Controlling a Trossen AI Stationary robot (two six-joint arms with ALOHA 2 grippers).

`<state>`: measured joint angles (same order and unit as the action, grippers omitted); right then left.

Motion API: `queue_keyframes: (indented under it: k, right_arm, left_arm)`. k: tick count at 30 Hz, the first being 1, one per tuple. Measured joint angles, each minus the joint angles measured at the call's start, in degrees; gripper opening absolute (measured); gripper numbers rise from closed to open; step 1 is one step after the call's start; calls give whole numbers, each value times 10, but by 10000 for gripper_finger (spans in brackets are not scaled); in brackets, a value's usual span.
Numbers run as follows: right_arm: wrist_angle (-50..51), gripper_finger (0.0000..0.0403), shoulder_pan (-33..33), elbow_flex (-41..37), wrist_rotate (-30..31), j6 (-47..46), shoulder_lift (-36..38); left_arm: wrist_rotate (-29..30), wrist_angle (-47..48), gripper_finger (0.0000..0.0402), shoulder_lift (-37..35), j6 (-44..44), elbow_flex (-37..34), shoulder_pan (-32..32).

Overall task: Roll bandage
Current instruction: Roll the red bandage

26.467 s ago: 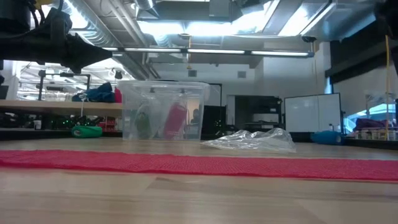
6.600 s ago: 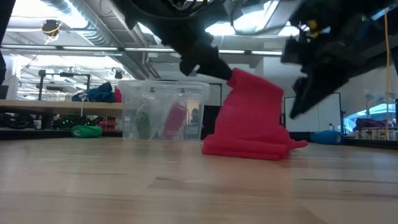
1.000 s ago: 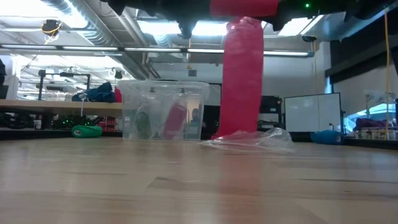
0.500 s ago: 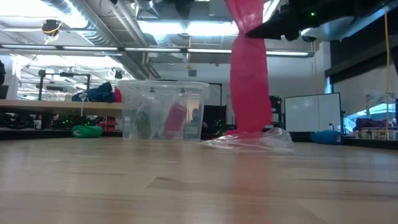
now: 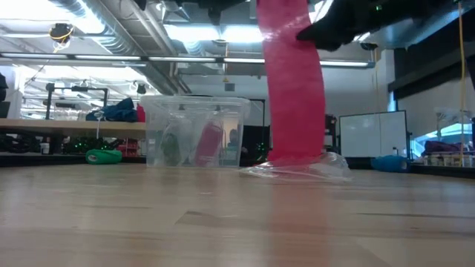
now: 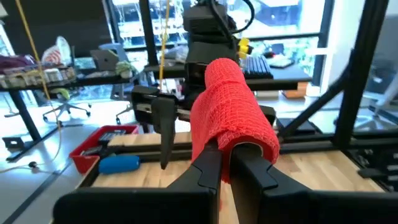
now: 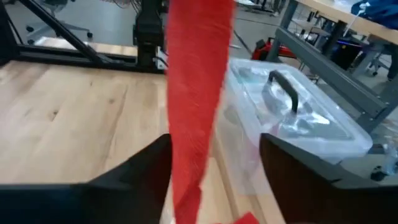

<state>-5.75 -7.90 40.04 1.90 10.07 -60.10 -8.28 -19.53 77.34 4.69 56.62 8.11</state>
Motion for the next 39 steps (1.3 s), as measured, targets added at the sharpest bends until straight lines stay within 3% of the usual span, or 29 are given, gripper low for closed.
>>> queue_keyframes:
  k: [7,14,17,21,29,33,39]
  right_arm:
    - [139,293,0,92,0,-8,0]
    - [389,286,0,200,0,-57,0]
    - [432,279,0,200,0,-64,11]
    - [343,270,-2,109,4,-54,40]
    - [-82,261,-11,-115,-23,-53,16]
    - [-172,261,-11,-132,-37,-56,-23]
    - [-213,261,-11,-124,-39,-40,-72]
  left_arm:
    - [22,-5,13,0,-3,0,19]
    - [19,-2,13,-1,28,0,19]
    - [16,-1,13,-1,43,0,12]
    - [15,-3,13,-1,45,0,7]
    - [14,-3,13,-1,46,0,1]
    - [14,-6,13,-1,47,0,1]
    - [14,-7,13,-1,47,0,1]
